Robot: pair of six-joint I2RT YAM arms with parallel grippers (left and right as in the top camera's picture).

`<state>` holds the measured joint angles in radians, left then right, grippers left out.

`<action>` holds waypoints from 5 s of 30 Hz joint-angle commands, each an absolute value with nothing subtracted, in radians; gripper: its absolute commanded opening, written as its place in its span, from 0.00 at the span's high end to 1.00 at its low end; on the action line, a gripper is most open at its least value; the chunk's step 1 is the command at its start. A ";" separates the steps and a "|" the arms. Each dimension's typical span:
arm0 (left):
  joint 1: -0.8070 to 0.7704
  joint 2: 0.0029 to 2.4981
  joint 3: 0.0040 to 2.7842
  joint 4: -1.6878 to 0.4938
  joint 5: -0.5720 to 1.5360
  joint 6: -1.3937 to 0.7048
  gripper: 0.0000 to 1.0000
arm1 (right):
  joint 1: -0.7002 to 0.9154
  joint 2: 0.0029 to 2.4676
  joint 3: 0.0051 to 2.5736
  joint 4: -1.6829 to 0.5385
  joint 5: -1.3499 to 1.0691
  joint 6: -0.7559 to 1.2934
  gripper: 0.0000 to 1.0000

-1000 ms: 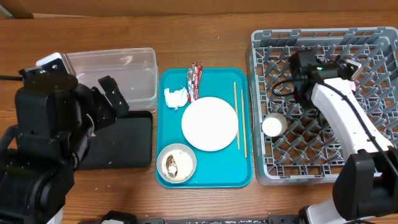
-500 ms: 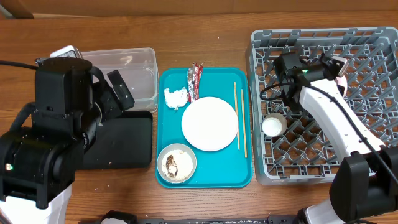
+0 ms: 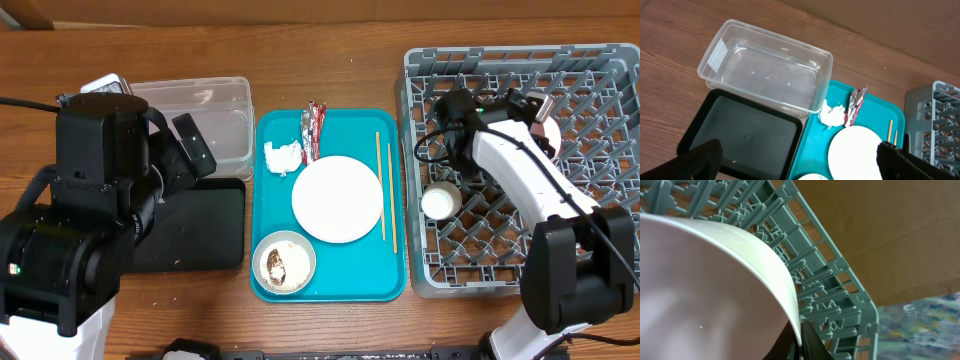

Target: Sort waste into correct bins and load items into the dishwasher

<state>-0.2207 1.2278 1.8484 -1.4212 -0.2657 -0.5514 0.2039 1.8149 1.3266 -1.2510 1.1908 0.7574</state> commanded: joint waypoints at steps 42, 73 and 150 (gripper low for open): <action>-0.213 1.214 1.861 -1.417 -0.266 -0.553 0.00 | 0.365 1.811 1.407 -1.525 1.124 0.981 0.57; -0.213 1.007 1.897 -1.423 -0.270 -0.468 0.00 | 0.567 1.497 1.600 -1.178 0.178 0.451 0.36; -0.213 1.008 1.895 -1.467 -0.269 -0.468 0.00 | 0.673 1.813 1.110 -0.869 -0.229 1.214 0.46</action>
